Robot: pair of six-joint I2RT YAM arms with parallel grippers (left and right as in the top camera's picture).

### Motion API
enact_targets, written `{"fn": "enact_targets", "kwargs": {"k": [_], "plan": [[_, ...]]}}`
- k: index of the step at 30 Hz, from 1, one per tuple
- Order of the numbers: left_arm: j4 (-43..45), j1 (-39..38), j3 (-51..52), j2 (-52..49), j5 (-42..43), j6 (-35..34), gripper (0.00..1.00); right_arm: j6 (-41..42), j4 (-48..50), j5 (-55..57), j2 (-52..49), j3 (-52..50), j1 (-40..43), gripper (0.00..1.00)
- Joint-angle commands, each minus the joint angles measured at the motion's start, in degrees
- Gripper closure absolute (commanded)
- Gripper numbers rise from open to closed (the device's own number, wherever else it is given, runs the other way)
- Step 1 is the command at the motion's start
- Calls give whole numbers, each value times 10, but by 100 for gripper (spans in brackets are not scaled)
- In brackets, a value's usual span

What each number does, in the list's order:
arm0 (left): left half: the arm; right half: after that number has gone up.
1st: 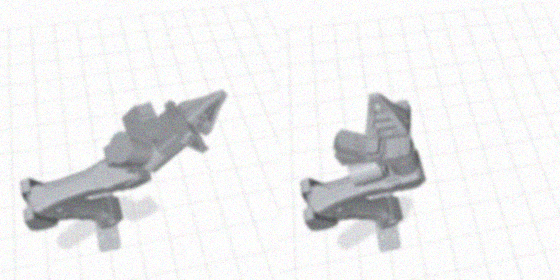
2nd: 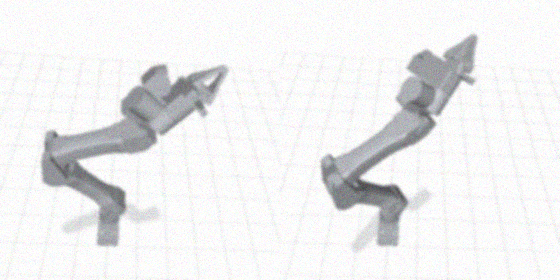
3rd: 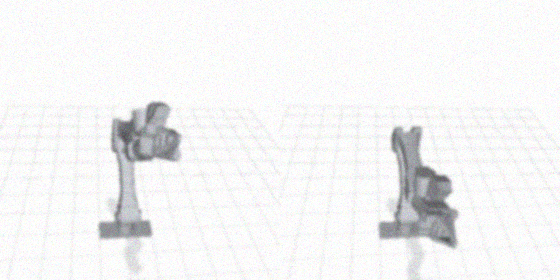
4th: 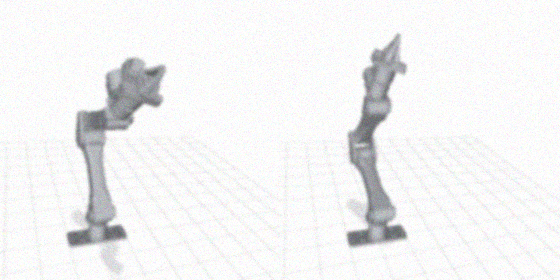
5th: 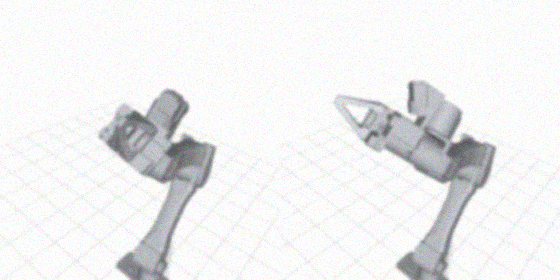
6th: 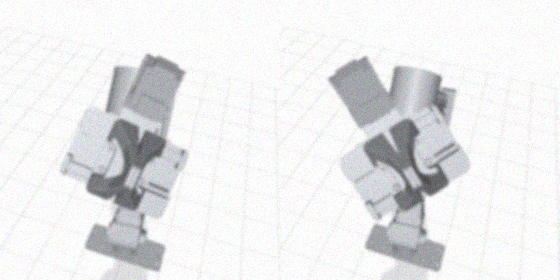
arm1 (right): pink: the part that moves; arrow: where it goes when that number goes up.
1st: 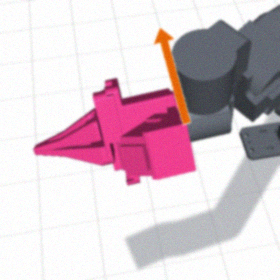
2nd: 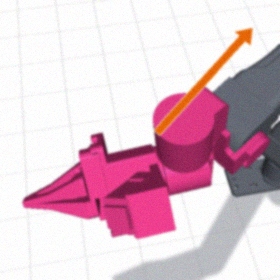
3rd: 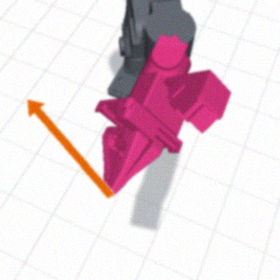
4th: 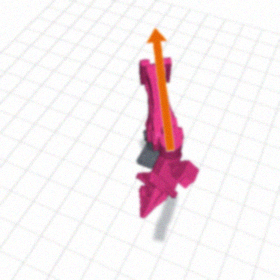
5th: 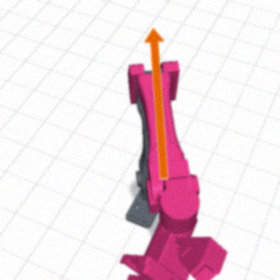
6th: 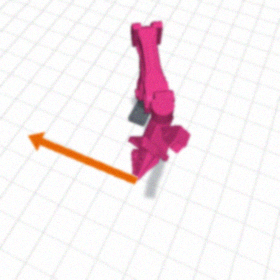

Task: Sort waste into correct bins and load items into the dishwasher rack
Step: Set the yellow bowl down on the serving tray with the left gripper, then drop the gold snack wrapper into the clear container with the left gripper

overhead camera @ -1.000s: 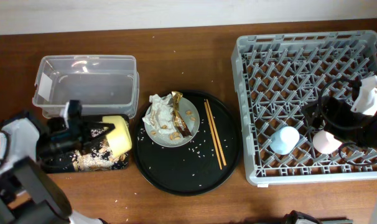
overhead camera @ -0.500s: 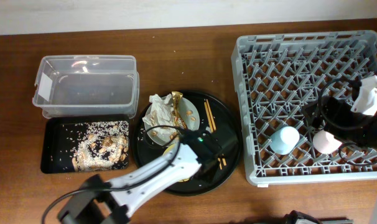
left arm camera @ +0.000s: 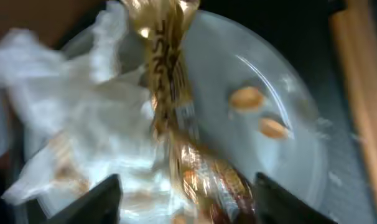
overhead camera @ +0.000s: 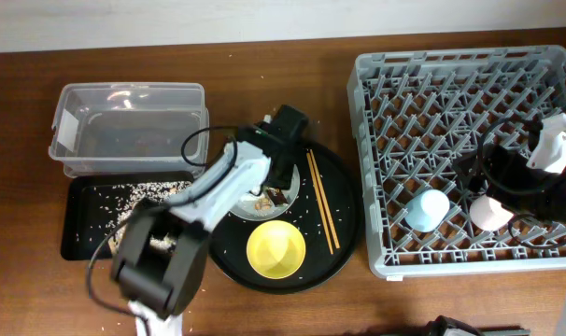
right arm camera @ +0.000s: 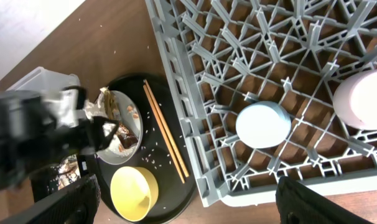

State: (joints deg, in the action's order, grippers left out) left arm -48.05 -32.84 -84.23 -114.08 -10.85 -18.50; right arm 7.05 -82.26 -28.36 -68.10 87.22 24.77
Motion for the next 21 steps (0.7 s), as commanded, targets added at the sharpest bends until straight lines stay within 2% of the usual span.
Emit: {"fn": "enact_targets", "kwargs": {"k": [1, 3, 4, 5, 7, 9, 10, 11, 14, 17, 21], "plan": [[26, 13, -2, -34, 73, 37, 41, -6, 2, 5, 1, 4, 0, 9], [45, 10, -2, -35, 72, 37, 59, -6, 2, 5, 1, 4, 0, 9], [48, 9, -3, -35, 70, 36, 64, -6, 1, 5, 1, 4, 0, 9], [47, 9, -3, -35, 70, 36, 65, -6, 0, 5, 1, 4, 0, 9], [31, 9, -19, -34, 70, 36, 60, -7, 0, 5, 1, 4, 0, 9], [19, 9, -46, -34, 70, 37, 61, -7, 0, 5, 1, 4, 0, 9], [19, 9, -50, -34, 70, 36, 76, -7, 0, 5, 1, 4, 0, 9], [12, 9, -50, -34, 70, 36, 100, -7, -1, 5, 1, 4, 0, 9], [-23, 9, -65, -25, 70, 36, 100, -7, -1, 5, 1, 4, 0, 9], [-78, 13, -102, 37, 53, 36, 100, -7, -1, 5, 1, 4, 0, 8], [-113, 41, -108, 118, -69, 27, 100, -7, -1, 5, 1, 4, 0, 9]]}}
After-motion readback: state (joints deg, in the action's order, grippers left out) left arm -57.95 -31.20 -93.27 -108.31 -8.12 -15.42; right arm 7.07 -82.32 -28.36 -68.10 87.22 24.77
